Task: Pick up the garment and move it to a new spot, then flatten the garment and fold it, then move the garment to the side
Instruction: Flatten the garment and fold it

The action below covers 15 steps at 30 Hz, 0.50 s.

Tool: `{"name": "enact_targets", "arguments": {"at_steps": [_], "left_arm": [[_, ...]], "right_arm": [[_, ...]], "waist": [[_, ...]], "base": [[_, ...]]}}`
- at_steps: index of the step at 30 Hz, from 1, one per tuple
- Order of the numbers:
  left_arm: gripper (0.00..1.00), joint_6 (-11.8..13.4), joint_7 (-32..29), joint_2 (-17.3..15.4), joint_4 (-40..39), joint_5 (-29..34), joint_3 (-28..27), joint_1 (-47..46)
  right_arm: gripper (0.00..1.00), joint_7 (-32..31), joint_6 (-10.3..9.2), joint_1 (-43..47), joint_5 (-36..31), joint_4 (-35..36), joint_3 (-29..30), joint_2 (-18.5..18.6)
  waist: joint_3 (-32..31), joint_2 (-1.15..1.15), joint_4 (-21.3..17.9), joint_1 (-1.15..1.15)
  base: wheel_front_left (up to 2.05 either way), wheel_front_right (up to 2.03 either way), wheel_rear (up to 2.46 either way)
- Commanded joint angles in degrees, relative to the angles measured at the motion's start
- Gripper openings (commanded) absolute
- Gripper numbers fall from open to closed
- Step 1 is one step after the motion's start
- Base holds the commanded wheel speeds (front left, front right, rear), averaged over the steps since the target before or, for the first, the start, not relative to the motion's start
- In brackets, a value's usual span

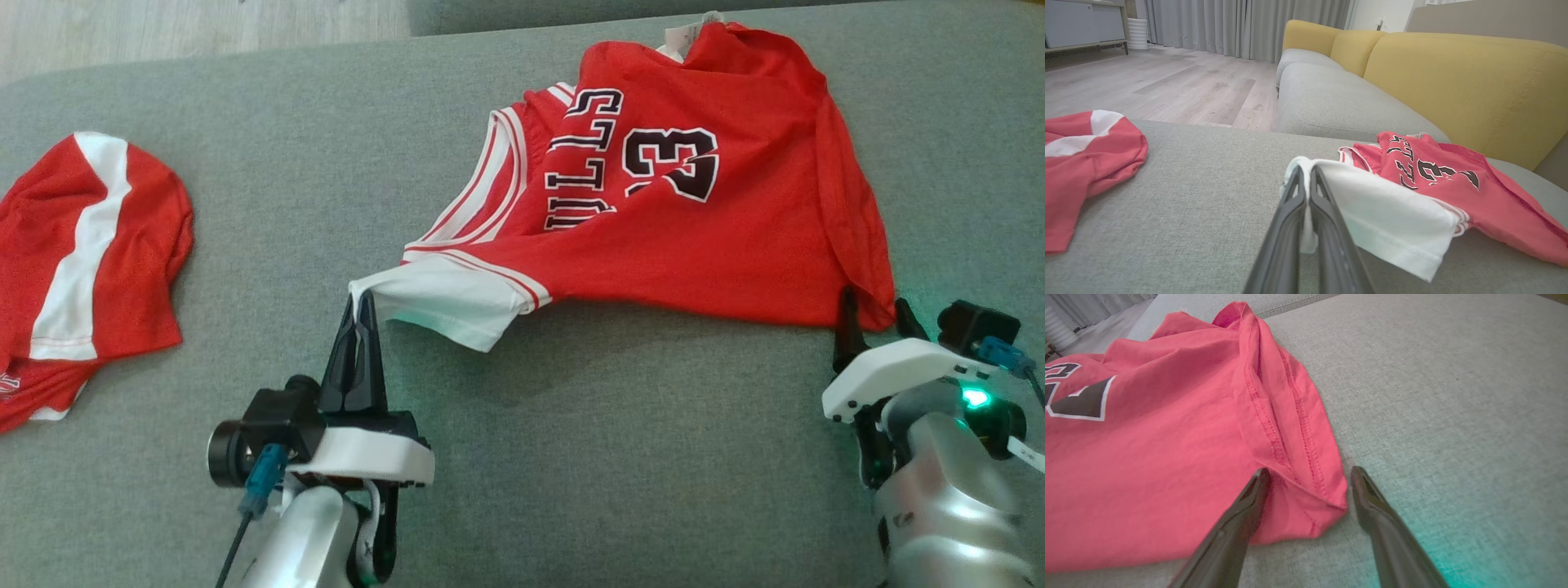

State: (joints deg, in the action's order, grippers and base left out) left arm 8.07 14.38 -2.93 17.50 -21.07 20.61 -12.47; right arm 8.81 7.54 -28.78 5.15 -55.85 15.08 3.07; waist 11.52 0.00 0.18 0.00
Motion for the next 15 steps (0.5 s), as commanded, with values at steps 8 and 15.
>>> {"name": "enact_targets", "arguments": {"at_steps": [8,15], "left_arm": [[0.00,-0.63,0.62,0.00,-0.87,1.24,-2.12,-1.34],[0.00,-0.95,0.62,0.03,-0.28,1.30,-1.62,-1.32]], "right_arm": [[1.00,3.06,-0.05,-2.70,2.77,-6.59,-4.46,-0.19],[1.00,4.61,-0.05,-4.40,3.58,-10.57,-5.33,-0.19]], "waist": [[-0.44,0.00,-0.13,0.00],[-0.68,0.00,-0.08,0.00]], "base": [[0.00,0.00,0.00],[0.00,0.00,0.00]]}}
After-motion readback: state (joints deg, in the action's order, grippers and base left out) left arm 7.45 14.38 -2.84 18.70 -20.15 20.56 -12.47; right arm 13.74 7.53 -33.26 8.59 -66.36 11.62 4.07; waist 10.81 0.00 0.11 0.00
